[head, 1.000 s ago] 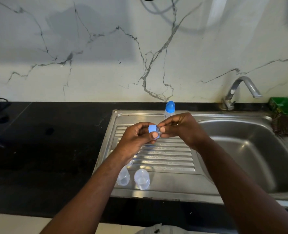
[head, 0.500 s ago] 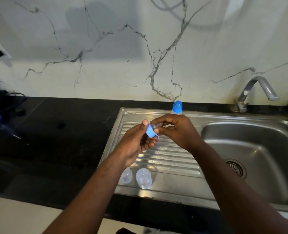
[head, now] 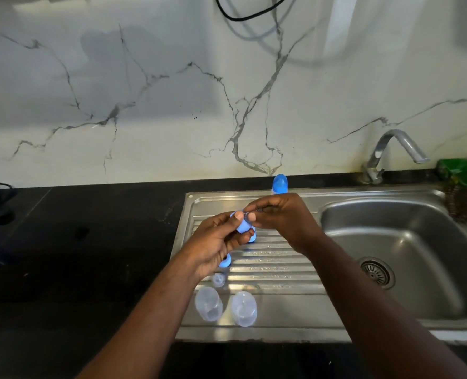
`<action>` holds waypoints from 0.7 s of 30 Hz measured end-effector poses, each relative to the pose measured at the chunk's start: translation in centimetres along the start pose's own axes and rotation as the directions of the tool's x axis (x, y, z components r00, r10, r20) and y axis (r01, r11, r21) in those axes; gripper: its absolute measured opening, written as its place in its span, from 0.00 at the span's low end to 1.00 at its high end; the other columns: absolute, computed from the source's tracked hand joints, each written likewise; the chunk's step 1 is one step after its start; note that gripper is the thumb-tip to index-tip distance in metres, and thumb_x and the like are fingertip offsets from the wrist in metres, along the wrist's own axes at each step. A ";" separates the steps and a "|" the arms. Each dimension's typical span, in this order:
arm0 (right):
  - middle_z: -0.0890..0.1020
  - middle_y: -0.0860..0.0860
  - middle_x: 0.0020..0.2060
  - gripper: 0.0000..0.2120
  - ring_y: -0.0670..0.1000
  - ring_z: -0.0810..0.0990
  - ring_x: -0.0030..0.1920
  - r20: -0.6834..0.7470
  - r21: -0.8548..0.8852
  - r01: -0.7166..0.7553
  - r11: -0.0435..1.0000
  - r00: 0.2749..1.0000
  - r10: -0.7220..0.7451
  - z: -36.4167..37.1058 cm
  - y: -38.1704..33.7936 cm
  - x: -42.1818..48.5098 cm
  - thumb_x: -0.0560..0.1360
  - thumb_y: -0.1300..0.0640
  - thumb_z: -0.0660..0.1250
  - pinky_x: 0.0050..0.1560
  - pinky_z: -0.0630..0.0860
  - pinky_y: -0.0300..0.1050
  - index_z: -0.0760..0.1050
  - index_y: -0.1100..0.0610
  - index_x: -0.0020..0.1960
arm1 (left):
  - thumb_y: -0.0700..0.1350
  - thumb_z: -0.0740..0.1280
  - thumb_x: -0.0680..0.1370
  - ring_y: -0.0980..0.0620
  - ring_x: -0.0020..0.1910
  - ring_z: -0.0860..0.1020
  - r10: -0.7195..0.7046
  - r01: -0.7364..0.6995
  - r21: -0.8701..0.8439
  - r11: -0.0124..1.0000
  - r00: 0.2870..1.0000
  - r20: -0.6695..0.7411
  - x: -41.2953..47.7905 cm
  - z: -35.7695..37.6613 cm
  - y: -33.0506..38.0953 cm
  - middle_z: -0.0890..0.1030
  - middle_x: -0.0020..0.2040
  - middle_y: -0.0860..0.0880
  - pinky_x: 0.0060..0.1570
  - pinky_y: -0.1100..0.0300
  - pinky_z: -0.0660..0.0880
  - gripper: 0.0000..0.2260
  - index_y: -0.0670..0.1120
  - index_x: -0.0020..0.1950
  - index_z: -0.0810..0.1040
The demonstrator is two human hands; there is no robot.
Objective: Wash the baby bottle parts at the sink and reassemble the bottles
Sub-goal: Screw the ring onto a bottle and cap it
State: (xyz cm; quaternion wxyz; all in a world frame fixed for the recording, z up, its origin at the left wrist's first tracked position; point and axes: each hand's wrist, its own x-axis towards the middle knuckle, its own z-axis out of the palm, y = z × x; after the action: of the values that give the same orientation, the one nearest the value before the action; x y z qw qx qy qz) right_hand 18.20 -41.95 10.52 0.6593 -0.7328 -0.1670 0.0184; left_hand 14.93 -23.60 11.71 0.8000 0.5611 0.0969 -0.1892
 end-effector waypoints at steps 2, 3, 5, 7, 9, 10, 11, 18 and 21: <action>0.86 0.57 0.48 0.11 0.57 0.85 0.51 0.003 0.038 -0.042 0.998 0.999 0.042 0.4 -0.1 0.0 0.74 0.66 0.72 0.52 0.83 0.47 0.82 0.63 0.56 | 0.48 0.66 0.81 0.50 0.43 0.84 -0.041 0.041 0.006 0.999 0.999 -0.001 0.1 -0.5 0.2 0.85 0.50 0.38 0.44 0.62 0.83 0.14 0.39 0.55 0.83; 0.86 0.57 0.50 0.12 0.57 0.85 0.52 -0.005 0.071 -0.063 0.996 0.998 0.063 0.6 -0.2 0.1 0.76 0.66 0.70 0.52 0.83 0.46 0.81 0.62 0.59 | 0.50 0.65 0.81 0.52 0.39 0.83 -0.059 0.059 -0.005 0.998 0.998 -0.006 0.2 -0.8 0.4 0.85 0.47 0.40 0.40 0.63 0.82 0.15 0.39 0.54 0.83; 0.85 0.56 0.53 0.15 0.57 0.85 0.54 -0.028 0.165 -0.102 0.981 0.994 0.108 0.9 -0.7 0.3 0.79 0.67 0.65 0.53 0.82 0.46 0.77 0.60 0.65 | 0.54 0.64 0.81 0.53 0.35 0.81 -0.083 0.081 -0.078 0.994 0.996 -0.024 0.5 -1.3 0.7 0.85 0.44 0.39 0.36 0.65 0.81 0.19 0.38 0.57 0.81; 0.85 0.54 0.54 0.15 0.57 0.84 0.55 -0.085 0.162 -0.104 0.981 0.989 0.119 1.2 -0.9 0.6 0.81 0.67 0.62 0.54 0.82 0.50 0.77 0.60 0.65 | 0.56 0.63 0.80 0.53 0.37 0.82 -0.089 0.086 -0.174 0.981 0.996 -0.012 0.9 -1.8 1.0 0.85 0.47 0.38 0.37 0.64 0.81 0.24 0.37 0.63 0.78; 0.85 0.52 0.54 0.15 0.55 0.84 0.54 -0.138 0.068 -0.109 0.992 0.983 0.118 1.7 -1.0 0.7 0.81 0.68 0.61 0.54 0.83 0.54 0.78 0.59 0.64 | 0.57 0.63 0.79 0.52 0.39 0.83 -0.081 0.082 -0.232 0.969 0.997 0.011 1.2 -2.1 1.1 0.85 0.50 0.38 0.38 0.64 0.82 0.26 0.37 0.66 0.76; 0.85 0.51 0.53 0.15 0.53 0.84 0.54 -0.156 0.020 -0.113 0.993 0.981 0.115 1.9 -1.0 0.8 0.81 0.67 0.61 0.54 0.83 0.55 0.79 0.58 0.63 | 0.57 0.62 0.80 0.52 0.40 0.83 -0.078 0.082 -0.246 0.966 0.997 0.026 1.3 -2.2 1.2 0.85 0.51 0.38 0.39 0.63 0.82 0.26 0.37 0.66 0.76; 0.85 0.50 0.53 0.14 0.51 0.84 0.53 -0.171 -0.014 -0.115 0.993 0.979 0.111 2.2 -1.1 0.9 0.81 0.66 0.61 0.54 0.82 0.55 0.79 0.57 0.62 | 0.57 0.61 0.80 0.52 0.40 0.83 -0.077 0.084 -0.252 0.964 0.996 0.036 1.4 -2.3 1.2 0.85 0.51 0.38 0.39 0.63 0.82 0.26 0.37 0.66 0.76; 0.86 0.52 0.51 0.12 0.55 0.84 0.54 -0.207 0.034 -0.135 0.990 0.968 0.139 3.3 -2.0 1.6 0.83 0.62 0.60 0.57 0.81 0.58 0.80 0.56 0.60 | 0.61 0.59 0.79 0.50 0.42 0.84 -0.066 0.082 -0.194 0.978 0.994 0.084 1.6 -2.3 1.6 0.85 0.53 0.39 0.41 0.61 0.82 0.27 0.40 0.62 0.79; 0.86 0.52 0.50 0.11 0.52 0.84 0.51 -0.177 0.034 -0.143 0.989 0.973 0.147 3.6 -2.1 1.8 0.81 0.61 0.64 0.55 0.82 0.50 0.80 0.56 0.61 | 0.62 0.53 0.82 0.48 0.42 0.84 -0.082 0.107 -0.209 0.972 0.989 0.124 1.5 -2.4 1.6 0.85 0.54 0.38 0.40 0.60 0.81 0.28 0.40 0.61 0.79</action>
State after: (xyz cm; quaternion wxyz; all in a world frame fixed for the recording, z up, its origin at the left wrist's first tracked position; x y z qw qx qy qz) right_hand 18.51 -37.85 12.47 0.6763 -0.7347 -0.0528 0.0023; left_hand 17.10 -21.22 11.67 0.8503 0.4542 0.0974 -0.2475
